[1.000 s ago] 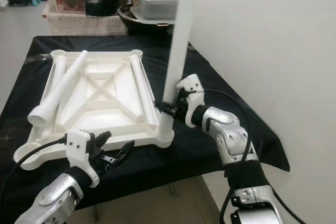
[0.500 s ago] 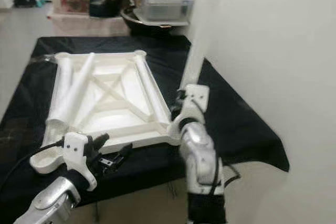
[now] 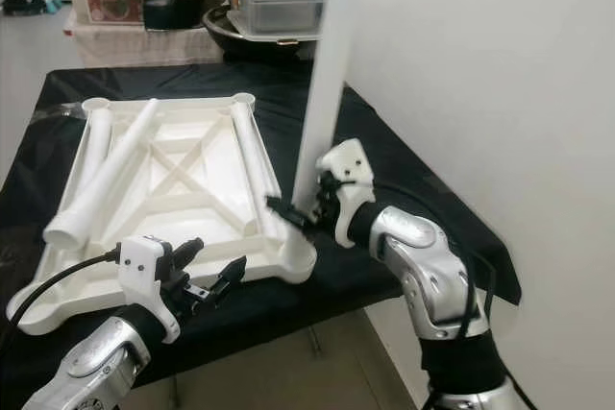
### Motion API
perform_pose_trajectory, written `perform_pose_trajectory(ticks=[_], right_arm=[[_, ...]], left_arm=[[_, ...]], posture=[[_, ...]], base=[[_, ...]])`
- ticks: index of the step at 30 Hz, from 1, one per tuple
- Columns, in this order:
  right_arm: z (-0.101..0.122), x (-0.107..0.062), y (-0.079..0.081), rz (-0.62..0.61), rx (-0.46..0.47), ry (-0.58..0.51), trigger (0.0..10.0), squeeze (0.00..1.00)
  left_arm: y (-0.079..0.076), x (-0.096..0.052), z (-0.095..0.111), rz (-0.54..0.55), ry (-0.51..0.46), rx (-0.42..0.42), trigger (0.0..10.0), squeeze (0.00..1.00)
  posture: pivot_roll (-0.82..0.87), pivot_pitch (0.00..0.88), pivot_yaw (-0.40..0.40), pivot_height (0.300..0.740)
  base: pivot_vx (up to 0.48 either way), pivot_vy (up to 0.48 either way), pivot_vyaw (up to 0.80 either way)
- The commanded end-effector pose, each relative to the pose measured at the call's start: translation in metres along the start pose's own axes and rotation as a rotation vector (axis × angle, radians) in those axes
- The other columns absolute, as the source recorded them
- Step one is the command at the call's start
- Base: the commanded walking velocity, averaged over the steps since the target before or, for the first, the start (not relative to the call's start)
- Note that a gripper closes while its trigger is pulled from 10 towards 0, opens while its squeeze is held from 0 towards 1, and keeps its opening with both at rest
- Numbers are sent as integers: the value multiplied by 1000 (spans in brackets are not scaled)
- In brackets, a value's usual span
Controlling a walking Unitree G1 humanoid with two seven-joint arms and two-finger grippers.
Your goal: Building children table
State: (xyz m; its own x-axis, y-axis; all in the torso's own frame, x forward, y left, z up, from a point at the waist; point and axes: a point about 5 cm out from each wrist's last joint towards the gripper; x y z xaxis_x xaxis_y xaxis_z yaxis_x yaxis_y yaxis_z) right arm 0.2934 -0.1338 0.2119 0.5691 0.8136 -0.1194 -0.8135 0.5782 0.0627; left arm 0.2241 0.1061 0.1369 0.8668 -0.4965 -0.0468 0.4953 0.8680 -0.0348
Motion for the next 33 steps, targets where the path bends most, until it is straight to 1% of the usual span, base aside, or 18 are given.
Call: perform_pose_trajectory(ticks=[1,2,5,7,8,12,13,15,16,18,20,21,22,23,29,30,31,33], right_arm=[[-2,4,2,57,4,10,5412,0],[-4,9,-6,15,31,13,0,0],[-8,20,-23,-126,109,1,0,0],[-13,22,-45,-380,205,-48,0,0],[-13,22,-45,-380,205,-48,0,0],[-34,8,-67,-776,302,-39,0,0],[-34,8,-67,-776,302,-39,0,0],[-51,-7,-60,-1049,383,-48,0,0],[-51,-7,-60,-1049,383,-48,0,0],[-55,-1,-34,-1089,389,-48,0,0],[-55,-1,-34,-1089,389,-48,0,0],[-51,11,-17,-1018,368,-62,10000,0],[-51,11,-17,-1018,368,-62,10000,0],[-41,22,-3,-921,363,-138,10000,1000],[-13,34,-7,-682,303,-212,10000,1000],[-6,33,-10,-584,293,-216,10000,0],[-6,33,-10,-584,293,-216,10000,0],[7,19,-8,-266,196,-217,10000,0]], left_arm=[[0,-1,-5,3,21,-10,10000,0],[-1,-1,-4,3,19,-12,10000,0],[-2,-1,-3,4,15,-14,10000,0],[-1,-2,-3,5,19,-7,10000,0],[-1,-2,-3,5,19,-7,10000,0],[-2,-4,-4,6,24,-6,10000,0],[-2,-4,-4,6,24,-6,10000,0],[-4,-4,-4,-1,25,-11,10000,0],[-4,-4,-4,-1,25,-11,10000,0],[-4,-4,-4,-4,27,-18,10000,0],[-4,-4,-4,-4,27,-18,10000,0],[-4,-4,-4,-7,27,-18,10000,0],[-4,-4,-4,-7,27,-18,10000,0],[-4,-4,-4,-13,29,-16,10000,0],[0,-2,-6,-25,34,-5,10000,0],[0,-2,-6,-22,33,-7,10000,0],[0,-2,-6,-22,33,-7,10000,0],[0,0,-5,-8,24,-18,10000,0]], posture=[[164,0,-113,740],[167,0,-116,740],[173,0,-117,740],[180,0,-112,740],[180,0,-112,740],[179,0,-107,740],[179,0,-107,740],[169,0,-107,740],[169,0,-107,740],[162,0,-100,740],[162,0,-100,740],[157,0,-87,740],[157,0,-87,740],[150,0,-79,740],[151,0,-82,740],[152,0,-91,740],[152,0,-91,740],[159,0,-111,740]], base=[[0,0,0],[0,0,0],[0,0,0],[0,0,0],[0,0,0],[0,0,0],[0,0,0],[0,0,0],[0,0,0],[0,0,0],[0,0,0],[0,0,0],[0,0,0],[0,0,0],[0,0,0],[0,0,0],[0,0,0],[0,0,0]])
Point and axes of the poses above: a point about 5 cm out from each wrist's last joint towards the gripper, its own x axis pointing out of the wrist towards the gripper, its own z axis along the axis of the wrist's last joint, y = z × x, and after that the axes turned 11 degrees about x, right-handed
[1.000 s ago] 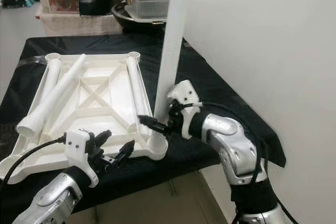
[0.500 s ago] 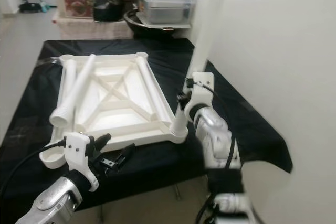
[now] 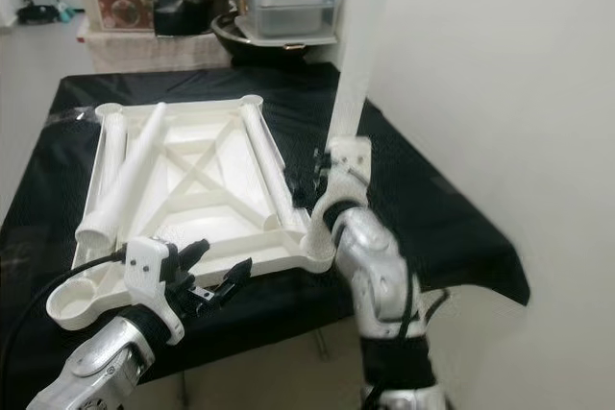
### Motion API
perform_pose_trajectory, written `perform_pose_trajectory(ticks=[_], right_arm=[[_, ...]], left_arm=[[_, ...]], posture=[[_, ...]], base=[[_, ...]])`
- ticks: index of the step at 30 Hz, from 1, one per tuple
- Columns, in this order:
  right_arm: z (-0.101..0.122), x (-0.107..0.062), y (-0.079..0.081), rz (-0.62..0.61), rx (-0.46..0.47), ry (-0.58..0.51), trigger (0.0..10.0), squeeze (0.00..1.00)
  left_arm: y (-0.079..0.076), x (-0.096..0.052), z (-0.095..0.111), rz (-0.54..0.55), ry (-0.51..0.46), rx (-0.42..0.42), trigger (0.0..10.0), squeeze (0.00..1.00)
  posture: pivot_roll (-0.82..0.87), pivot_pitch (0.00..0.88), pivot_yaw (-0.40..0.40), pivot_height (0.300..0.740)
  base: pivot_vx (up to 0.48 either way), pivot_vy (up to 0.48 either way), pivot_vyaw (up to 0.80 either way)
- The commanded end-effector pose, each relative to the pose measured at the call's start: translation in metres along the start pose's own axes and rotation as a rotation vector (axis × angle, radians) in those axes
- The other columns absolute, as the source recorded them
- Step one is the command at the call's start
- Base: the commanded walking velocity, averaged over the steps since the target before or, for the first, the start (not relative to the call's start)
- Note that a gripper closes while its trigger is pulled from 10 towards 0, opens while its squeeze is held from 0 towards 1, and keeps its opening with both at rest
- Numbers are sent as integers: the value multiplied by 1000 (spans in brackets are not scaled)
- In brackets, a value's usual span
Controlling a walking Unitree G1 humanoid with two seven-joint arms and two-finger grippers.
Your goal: Building children table
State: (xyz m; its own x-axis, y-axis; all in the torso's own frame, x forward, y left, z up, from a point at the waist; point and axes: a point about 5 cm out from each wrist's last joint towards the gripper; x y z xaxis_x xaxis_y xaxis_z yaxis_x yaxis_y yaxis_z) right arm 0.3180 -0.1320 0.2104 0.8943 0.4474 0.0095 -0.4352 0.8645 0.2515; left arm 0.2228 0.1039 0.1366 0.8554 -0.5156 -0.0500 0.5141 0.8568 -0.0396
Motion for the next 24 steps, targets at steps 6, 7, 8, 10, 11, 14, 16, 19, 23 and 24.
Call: perform_pose_trajectory(ticks=[6,7,8,10,11,14,16,19,23,24], right_arm=[[1,-19,6,441,-78,119,10000,0],[-10,-17,-5,445,-101,181,4275,0],[-10,-17,-5,445,-101,181,4275,0],[-19,-12,-12,397,-87,212,0,0],[-19,-12,-12,397,-87,212,0,0],[-35,2,-37,65,-62,256,0,0],[-38,6,-46,-65,-43,267,0,0],[-49,-3,-76,-540,32,172,0,0],[-60,-12,-62,-679,96,125,0,0],[-61,-13,-52,-688,109,111,0,0]], left_arm=[[1,2,-4,19,13,-16,10000,0],[1,2,-4,22,13,-15,10000,0],[1,2,-4,22,13,-15,10000,0],[1,1,-5,24,12,-13,10000,0],[1,1,-5,24,12,-13,10000,0],[1,-1,-4,26,13,-13,10000,0],[1,-1,-4,26,13,-13,10000,0],[-2,-3,-5,13,20,-16,10000,0],[-2,-4,-5,10,23,-14,10000,0],[-2,-5,-5,10,24,-13,10000,0]], posture=[[159,0,-114,740],[169,0,-120,740],[169,0,-120,740],[173,0,-122,740],[173,0,-122,740],[174,0,-117,740],[174,0,-117,740],[164,0,-101,740],[169,0,-102,740],[169,0,-102,740]], base=[[0,0,0],[0,0,0],[0,0,0],[0,0,0],[0,0,0],[0,0,0],[0,0,0],[0,0,0],[0,0,0],[0,0,0]])
Point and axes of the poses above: a point about 5 cm out from each wrist's last joint towards the gripper, its own x axis pointing out of the wrist towards the gripper, its own z axis along the axis of the wrist's last joint, y = z × x, and after that the axes turned 11 degrees about x, right-handed
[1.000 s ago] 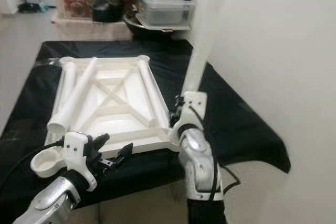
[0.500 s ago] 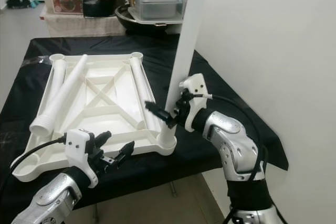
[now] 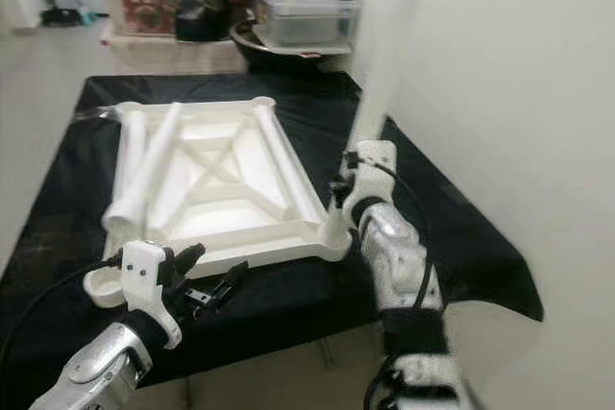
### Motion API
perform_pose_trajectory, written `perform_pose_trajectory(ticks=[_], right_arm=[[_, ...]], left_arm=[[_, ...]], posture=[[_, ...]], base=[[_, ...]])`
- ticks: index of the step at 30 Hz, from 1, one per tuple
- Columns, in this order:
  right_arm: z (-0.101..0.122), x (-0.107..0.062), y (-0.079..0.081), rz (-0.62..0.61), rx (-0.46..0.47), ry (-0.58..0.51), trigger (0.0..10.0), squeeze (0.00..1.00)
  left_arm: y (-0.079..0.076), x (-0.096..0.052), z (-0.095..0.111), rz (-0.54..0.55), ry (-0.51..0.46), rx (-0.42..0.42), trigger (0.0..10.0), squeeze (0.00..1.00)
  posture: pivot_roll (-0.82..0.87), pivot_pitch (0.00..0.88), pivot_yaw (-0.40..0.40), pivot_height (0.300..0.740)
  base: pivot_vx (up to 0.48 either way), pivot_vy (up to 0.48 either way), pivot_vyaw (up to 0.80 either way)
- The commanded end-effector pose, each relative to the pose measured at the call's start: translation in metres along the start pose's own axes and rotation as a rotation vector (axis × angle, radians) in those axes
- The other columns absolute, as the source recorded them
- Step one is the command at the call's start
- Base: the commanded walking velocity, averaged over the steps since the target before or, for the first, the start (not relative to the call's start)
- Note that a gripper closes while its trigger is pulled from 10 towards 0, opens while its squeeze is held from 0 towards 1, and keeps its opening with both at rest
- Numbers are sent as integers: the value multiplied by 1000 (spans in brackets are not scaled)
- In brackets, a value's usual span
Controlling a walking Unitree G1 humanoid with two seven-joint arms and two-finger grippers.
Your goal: Building children table
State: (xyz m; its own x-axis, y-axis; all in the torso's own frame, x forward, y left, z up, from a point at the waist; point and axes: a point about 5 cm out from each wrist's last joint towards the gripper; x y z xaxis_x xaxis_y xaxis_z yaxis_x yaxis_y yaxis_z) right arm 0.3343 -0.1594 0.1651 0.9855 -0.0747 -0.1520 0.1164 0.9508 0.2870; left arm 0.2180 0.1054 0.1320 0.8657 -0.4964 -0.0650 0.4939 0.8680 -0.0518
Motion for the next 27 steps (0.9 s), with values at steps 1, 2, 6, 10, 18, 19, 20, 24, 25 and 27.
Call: perform_pose_trajectory(ticks=[1,2,6,10,18,19,20,24,25,27], right_arm=[[-23,-13,-4,-110,10,85,0,0],[-23,-13,-4,-110,10,85,0,0],[-10,-26,38,85,-9,14,10000,90],[2,-24,46,221,-32,1,10000,1000],[40,-36,48,834,-120,14,10000,0],[43,-42,46,936,-166,25,10000,0],[43,-42,46,936,-166,25,10000,0],[24,-44,32,1051,-298,147,4549,0],[17,-39,28,1036,-287,179,0,0],[17,-39,28,1036,-287,179,0,0]], left_arm=[[-1,-1,-1,-10,11,-1,10000,0],[-1,-1,-1,-10,11,-1,10000,0],[1,-2,-1,-7,14,-1,10000,0],[2,-1,-1,-18,16,2,10000,0],[2,3,-1,-18,11,-4,10000,0],[2,3,-1,-12,9,-8,10000,0],[2,3,-1,-12,9,-8,10000,0],[2,4,1,-4,2,-9,10000,0],[2,4,0,-3,3,-7,10000,0],[2,4,0,-3,3,-7,10000,0]], posture=[[166,0,-95,740],[166,0,-95,740],[163,0,-87,740],[149,0,-82,740],[150,0,-100,740],[152,0,-105,740],[152,0,-105,740],[168,0,-114,740],[169,0,-114,740],[169,0,-114,740]], base=[[0,0,0],[0,0,0],[0,0,0],[0,0,0],[0,0,0],[0,0,0],[0,0,0],[0,0,0],[0,0,0],[0,0,0]])
Point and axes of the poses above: a point about 5 cm out from each wrist's last joint towards the gripper, its own x axis pointing out of the wrist towards the gripper, its own z axis along the axis of the wrist's last joint, y = z × x, and after that the axes turned 11 degrees about x, right-handed
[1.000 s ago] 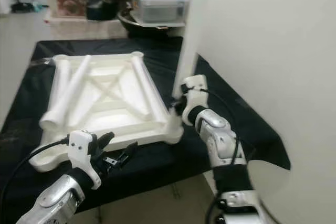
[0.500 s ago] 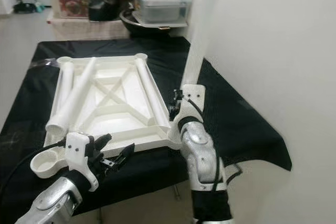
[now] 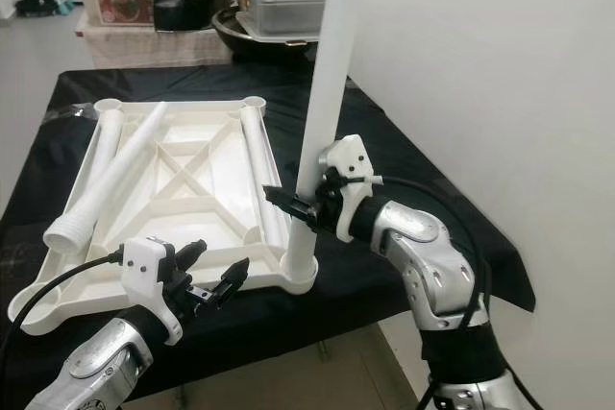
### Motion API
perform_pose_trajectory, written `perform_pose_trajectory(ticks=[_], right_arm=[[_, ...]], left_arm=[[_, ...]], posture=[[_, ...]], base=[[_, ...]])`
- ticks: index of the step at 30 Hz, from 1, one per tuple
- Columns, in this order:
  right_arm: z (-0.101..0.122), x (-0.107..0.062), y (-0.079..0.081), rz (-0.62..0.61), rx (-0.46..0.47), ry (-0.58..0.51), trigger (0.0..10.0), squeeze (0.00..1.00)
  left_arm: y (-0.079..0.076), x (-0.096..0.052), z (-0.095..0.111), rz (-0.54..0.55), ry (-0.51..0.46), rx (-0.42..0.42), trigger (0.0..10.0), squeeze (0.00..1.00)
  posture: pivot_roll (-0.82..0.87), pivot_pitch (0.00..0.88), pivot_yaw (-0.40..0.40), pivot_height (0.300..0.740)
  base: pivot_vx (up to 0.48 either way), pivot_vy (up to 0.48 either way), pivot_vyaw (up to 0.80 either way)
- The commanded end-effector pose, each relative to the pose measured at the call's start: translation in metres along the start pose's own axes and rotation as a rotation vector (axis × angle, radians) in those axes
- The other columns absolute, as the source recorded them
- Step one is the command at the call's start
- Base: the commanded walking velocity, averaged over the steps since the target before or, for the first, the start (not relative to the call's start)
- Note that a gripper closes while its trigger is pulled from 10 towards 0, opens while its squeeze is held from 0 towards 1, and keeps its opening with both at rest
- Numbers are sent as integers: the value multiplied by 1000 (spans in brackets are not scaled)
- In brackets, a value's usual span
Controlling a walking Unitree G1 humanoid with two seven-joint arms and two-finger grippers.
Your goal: Building children table
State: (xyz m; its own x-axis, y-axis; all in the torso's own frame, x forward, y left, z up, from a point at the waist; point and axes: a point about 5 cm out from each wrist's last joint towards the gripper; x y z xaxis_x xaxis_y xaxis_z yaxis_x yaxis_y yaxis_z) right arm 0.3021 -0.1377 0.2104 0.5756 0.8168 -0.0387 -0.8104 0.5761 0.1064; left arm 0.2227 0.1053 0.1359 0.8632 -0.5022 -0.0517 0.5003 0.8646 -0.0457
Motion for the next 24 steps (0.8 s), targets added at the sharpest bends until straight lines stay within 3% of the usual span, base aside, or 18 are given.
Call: perform_pose_trajectory(ticks=[1,2,3,4,6,7,8,9,11,12,13,14,15,16,17,20,21,24], right_arm=[[-22,4,-5,-24,45,90,0,0],[-22,4,-5,-24,45,90,0,0],[-29,6,-15,-130,59,101,0,0],[-35,6,-33,-324,102,115,0,0],[-35,6,-33,-324,102,115,0,0],[-39,3,-49,-545,134,116,0,0],[-39,3,-49,-545,134,116,0,0],[-43,-4,-61,-758,179,97,0,0],[-48,-15,-54,-1073,244,6,0,0],[-48,-15,-54,-1073,244,6,0,0],[-49,-12,-40,-1122,277,-36,0,0],[-49,-12,-40,-1122,277,-36,0,0],[-49,-9,-30,-1138,297,-61,0,0],[-48,4,-16,-1058,290,-52,9412,0],[-44,12,-6,-1000,272,-63,10000,0],[-41,17,1,-958,255,-69,10000,0],[-34,20,4,-917,231,-103,10000,1000],[-24,21,0,-852,185,-119,10000,1000]], left_arm=[[0,-1,-4,4,17,-13,10000,0],[0,-1,-4,4,17,-13,10000,0],[0,-1,-5,5,18,-11,10000,0],[-1,-3,-5,5,18,-11,10000,0],[-1,-3,-5,5,18,-11,10000,0],[-2,-3,-5,5,19,-13,10000,0],[-2,-3,-5,5,19,-13,10000,0],[-2,-4,-5,5,19,-16,10000,0],[-3,-4,-5,-5,21,-19,10000,0],[-3,-4,-5,-5,21,-19,10000,0],[-3,-5,-5,-6,26,-19,10000,0],[-3,-5,-5,-6,26,-19,10000,0],[-2,-5,-6,-6,29,-18,10000,0],[-2,-6,-6,-7,32,-16,10000,0],[-2,-7,-7,-8,34,-13,10000,0],[-2,-7,-7,-8,35,-12,10000,0],[-1,-7,-7,-7,36,-12,10000,0],[0,-5,-6,-9,32,-13,10000,0]], posture=[[181,0,-118,740],[181,0,-118,740],[179,0,-116,740],[175,0,-114,740],[175,0,-114,740],[174,0,-114,740],[174,0,-114,740],[168,0,-110,740],[169,0,-99,740],[169,0,-99,740],[169,0,-91,740],[169,0,-91,740],[171,0,-89,740],[172,0,-85,740],[171,0,-85,740],[168,0,-86,740],[164,0,-86,740],[160,0,-87,740]], base=[[0,0,0],[0,0,0],[0,0,0],[0,0,0],[0,0,0],[0,0,0],[0,0,0],[0,0,0],[0,0,0],[0,0,0],[0,0,0],[0,0,0],[0,0,0],[0,0,0],[0,0,0],[0,0,0],[0,0,0],[0,0,0]])
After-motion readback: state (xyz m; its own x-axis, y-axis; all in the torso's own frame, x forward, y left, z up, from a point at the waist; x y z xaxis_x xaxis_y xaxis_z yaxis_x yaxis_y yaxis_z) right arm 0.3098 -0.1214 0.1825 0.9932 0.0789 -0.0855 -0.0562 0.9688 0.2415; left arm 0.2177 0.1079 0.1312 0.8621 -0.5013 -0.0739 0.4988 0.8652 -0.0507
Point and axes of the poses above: a point about 5 cm out from each wrist's last joint towards the gripper, its own x axis pointing out of the wrist towards the gripper, its own z axis along the axis of the wrist's last joint, y = z × x, and after that the axes turned 11 degrees about x, right-handed
